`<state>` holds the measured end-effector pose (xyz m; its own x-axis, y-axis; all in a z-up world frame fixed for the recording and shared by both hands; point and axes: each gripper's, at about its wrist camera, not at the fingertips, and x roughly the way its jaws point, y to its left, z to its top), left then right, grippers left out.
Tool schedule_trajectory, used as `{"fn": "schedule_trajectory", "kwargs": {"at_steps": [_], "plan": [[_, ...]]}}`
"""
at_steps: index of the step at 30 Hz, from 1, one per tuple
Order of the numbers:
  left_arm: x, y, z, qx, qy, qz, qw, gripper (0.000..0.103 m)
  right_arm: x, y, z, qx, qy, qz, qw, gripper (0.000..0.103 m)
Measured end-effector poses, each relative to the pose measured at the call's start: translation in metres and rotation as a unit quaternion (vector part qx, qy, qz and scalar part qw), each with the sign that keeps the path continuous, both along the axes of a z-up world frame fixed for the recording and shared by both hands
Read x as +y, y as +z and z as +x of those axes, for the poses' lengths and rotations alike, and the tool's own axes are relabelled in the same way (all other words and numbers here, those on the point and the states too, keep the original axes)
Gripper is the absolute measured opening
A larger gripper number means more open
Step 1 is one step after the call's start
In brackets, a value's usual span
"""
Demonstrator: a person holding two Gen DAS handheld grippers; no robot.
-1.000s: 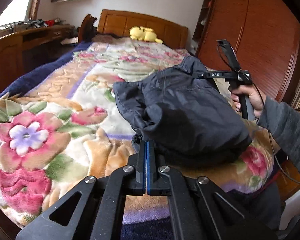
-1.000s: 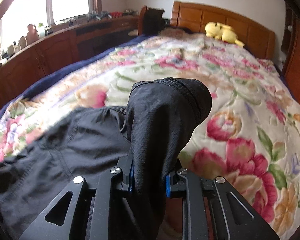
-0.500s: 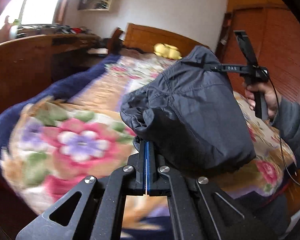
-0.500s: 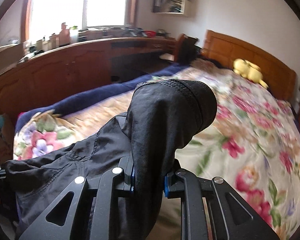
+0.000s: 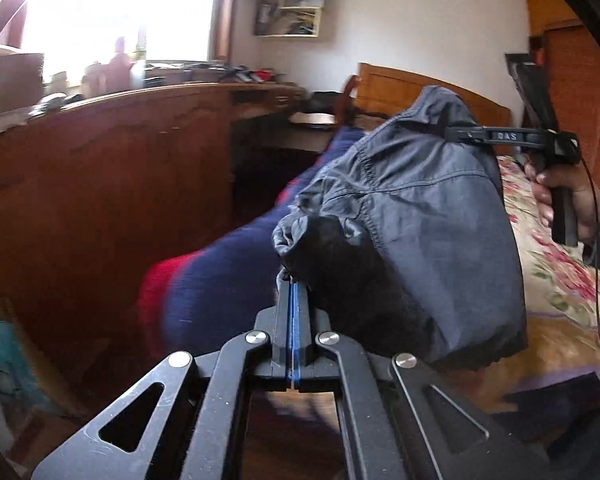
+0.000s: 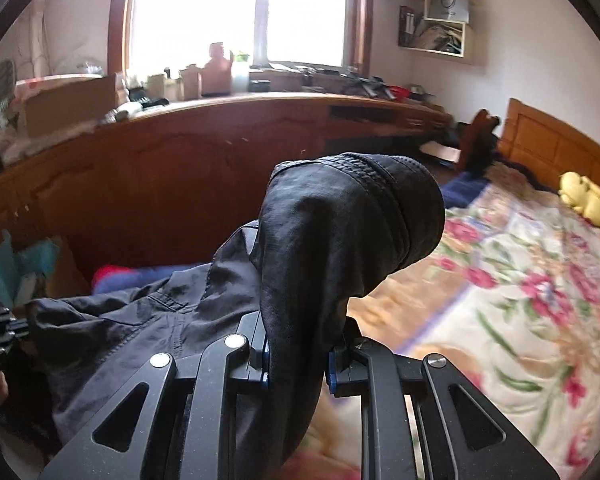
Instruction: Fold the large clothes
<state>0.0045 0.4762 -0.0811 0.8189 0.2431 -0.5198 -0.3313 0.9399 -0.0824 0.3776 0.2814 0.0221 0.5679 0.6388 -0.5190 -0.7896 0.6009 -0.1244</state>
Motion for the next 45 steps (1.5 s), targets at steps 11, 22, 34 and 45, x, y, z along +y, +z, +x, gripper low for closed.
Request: {"fn": "schedule_trajectory", "kwargs": {"at_steps": [11,22,34,45], "plan": [[0.041,-0.007,-0.026,0.022,0.058,0.014,0.998,0.0,0.037,-0.076,0.048,0.092,-0.02,-0.014,0.995,0.021],[0.037,-0.005,-0.025,0.025,0.045,-0.024,0.9984,0.0,0.028,-0.055,0.054,0.084,-0.011,-0.035,0.996,0.058],[0.005,0.025,-0.036,0.01,0.046,0.007,0.9989,0.004,0.034,-0.081,-0.014,0.101,0.081,-0.033,0.991,0.061],[-0.003,0.017,-0.029,0.032,0.071,0.008,0.9969,0.004,0.047,-0.134,-0.02,0.119,0.094,-0.04,0.988,0.061]]}}
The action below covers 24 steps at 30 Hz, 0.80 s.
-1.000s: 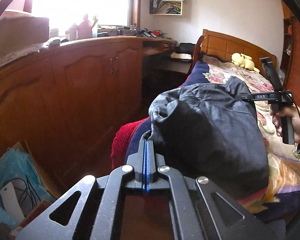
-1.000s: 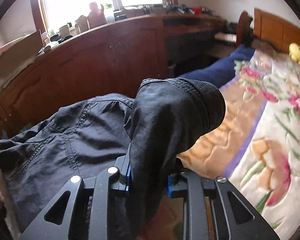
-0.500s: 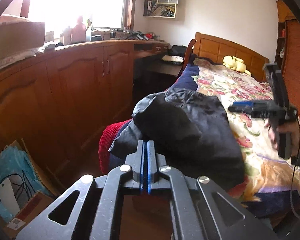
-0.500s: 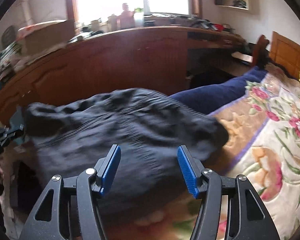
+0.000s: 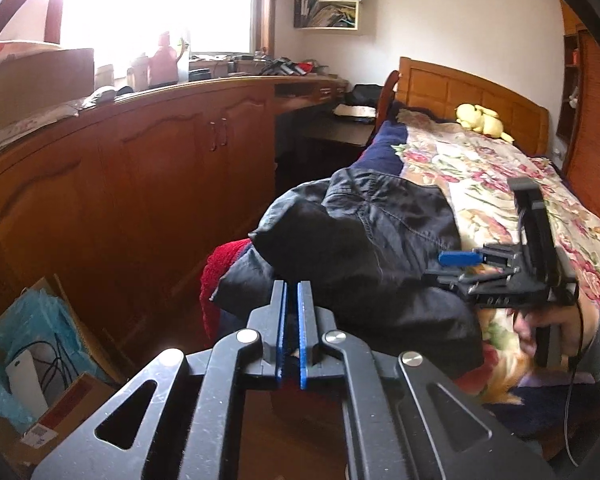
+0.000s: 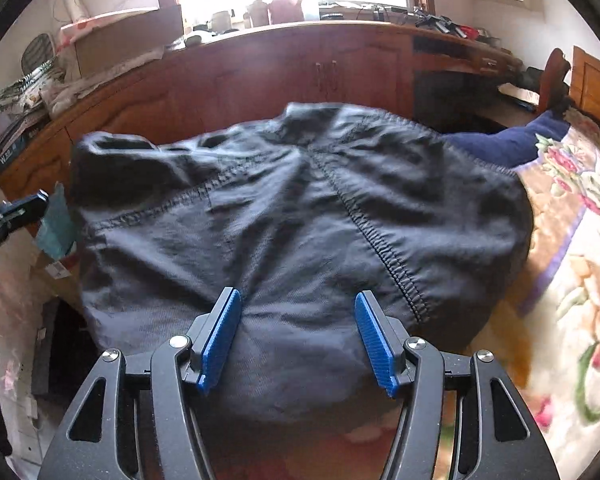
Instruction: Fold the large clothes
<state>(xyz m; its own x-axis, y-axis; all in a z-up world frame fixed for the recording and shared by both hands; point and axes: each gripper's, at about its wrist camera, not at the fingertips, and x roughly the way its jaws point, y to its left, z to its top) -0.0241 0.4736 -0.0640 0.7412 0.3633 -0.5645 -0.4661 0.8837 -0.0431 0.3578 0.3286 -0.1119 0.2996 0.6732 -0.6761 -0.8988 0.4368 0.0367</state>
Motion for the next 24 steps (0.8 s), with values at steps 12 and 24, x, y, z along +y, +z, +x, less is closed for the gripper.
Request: {"fn": "schedule_trajectory", "kwargs": {"at_steps": [12,24], "plan": [[-0.015,0.01,0.053,-0.01,-0.077,-0.02,0.9968,0.005,0.005,-0.002,0.002,0.008,-0.004,-0.01,1.0,0.061],[0.028,-0.067,0.084,0.096,-0.01,-0.01,0.9953,0.004,-0.007,-0.001,-0.003,0.008,0.003,0.004,1.0,0.062]]}}
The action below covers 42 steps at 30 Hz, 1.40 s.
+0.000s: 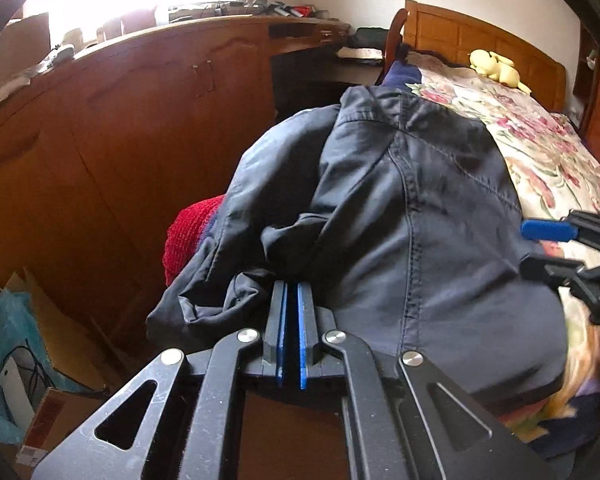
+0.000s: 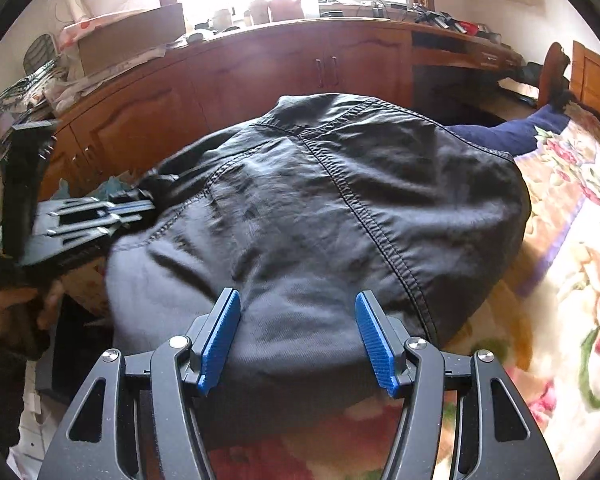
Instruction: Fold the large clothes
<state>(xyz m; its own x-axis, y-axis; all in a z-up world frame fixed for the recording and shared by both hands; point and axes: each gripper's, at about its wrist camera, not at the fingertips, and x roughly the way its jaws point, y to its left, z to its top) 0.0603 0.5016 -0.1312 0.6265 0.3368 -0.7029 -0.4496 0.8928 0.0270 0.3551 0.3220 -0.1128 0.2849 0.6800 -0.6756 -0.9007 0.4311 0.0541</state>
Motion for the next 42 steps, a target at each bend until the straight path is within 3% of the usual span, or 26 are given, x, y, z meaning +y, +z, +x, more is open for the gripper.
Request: {"fn": "schedule_trajectory", "kwargs": {"at_steps": [7,14,24,28,35,38,42], "plan": [[-0.014,0.01,-0.012,-0.013,0.01,0.002,0.9999,0.005,-0.017,0.009,-0.007,0.003,-0.015,-0.006,1.0,0.062],[-0.037,0.024,-0.026,-0.018,0.018,0.017,0.9995,0.004,-0.046,0.023,-0.023,-0.022,-0.027,-0.008,0.999,0.062],[-0.006,0.002,-0.013,0.0,0.032,-0.003,0.9995,0.004,-0.046,0.031,-0.038,-0.028,-0.012,0.02,0.999,0.062],[-0.009,-0.001,-0.009,0.005,0.022,0.015,0.9996,0.004,-0.032,0.04,-0.007,-0.018,-0.023,0.043,0.999,0.062],[0.003,-0.006,-0.005,-0.009,0.017,-0.006,0.9998,0.004,0.028,0.016,0.096,-0.021,-0.054,-0.044,0.997,0.062],[0.002,-0.003,-0.003,-0.019,0.01,-0.009,0.9997,0.004,0.045,-0.013,0.134,0.014,-0.057,-0.079,0.995,0.062],[0.001,0.003,-0.007,-0.02,0.005,-0.009,0.9997,0.005,0.056,-0.013,0.128,-0.02,-0.068,-0.086,0.994,0.062]]}}
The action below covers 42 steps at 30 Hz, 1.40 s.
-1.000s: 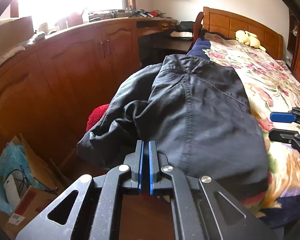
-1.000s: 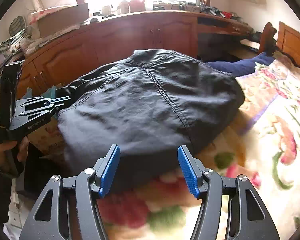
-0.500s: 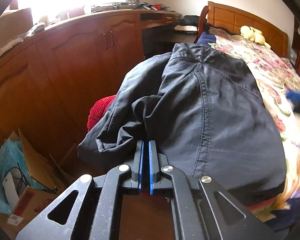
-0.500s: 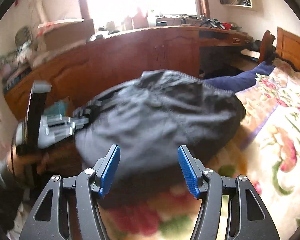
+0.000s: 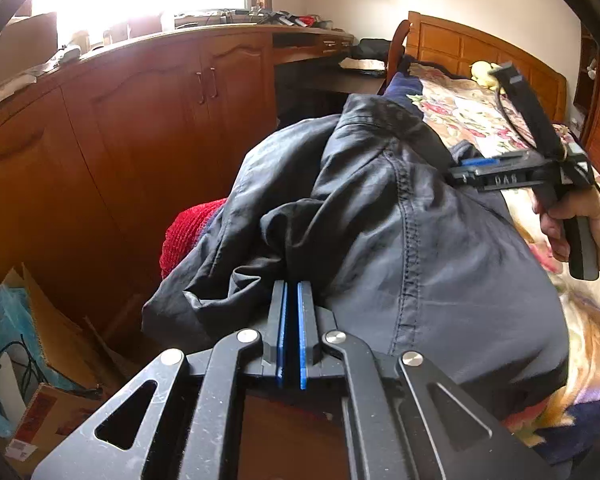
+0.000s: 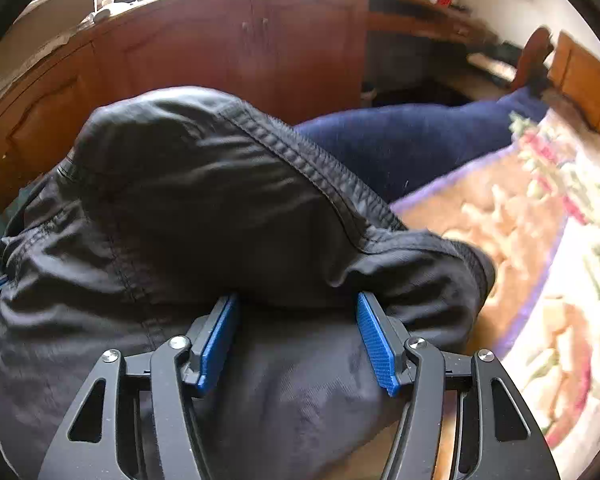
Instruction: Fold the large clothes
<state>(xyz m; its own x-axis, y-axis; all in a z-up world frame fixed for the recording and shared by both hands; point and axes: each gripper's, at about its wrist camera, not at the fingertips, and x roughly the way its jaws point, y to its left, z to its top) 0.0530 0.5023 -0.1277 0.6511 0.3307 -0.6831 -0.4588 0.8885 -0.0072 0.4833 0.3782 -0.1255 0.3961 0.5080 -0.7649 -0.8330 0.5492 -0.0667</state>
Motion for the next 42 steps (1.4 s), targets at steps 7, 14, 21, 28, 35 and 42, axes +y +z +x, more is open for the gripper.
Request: {"fn": "schedule_trajectory", "kwargs": {"at_steps": [7,14,21,28,35,42], "plan": [[-0.005,0.012,-0.025,-0.021,-0.013,-0.006,0.9997,0.005,0.047,0.04,-0.06,0.001,0.139,0.058,0.989,0.038],[-0.02,0.019,-0.026,-0.021,-0.011,0.01,0.9997,0.005,0.127,0.016,-0.046,0.0,0.118,-0.014,0.993,0.033],[-0.048,0.036,-0.025,-0.035,-0.003,0.016,0.9992,0.005,0.039,0.045,-0.076,0.0,0.059,0.076,0.995,0.033],[-0.101,0.052,-0.013,-0.045,-0.009,0.008,0.9989,0.005,-0.092,0.056,-0.121,-0.038,0.038,0.085,0.995,0.033],[-0.165,0.063,0.008,-0.05,-0.042,-0.006,0.9978,0.005,-0.214,0.07,-0.164,-0.052,-0.006,0.109,0.993,0.033],[-0.24,0.061,0.034,-0.04,-0.096,-0.002,0.9946,0.005,-0.323,0.066,-0.201,-0.057,-0.088,0.134,0.985,0.07]]}}
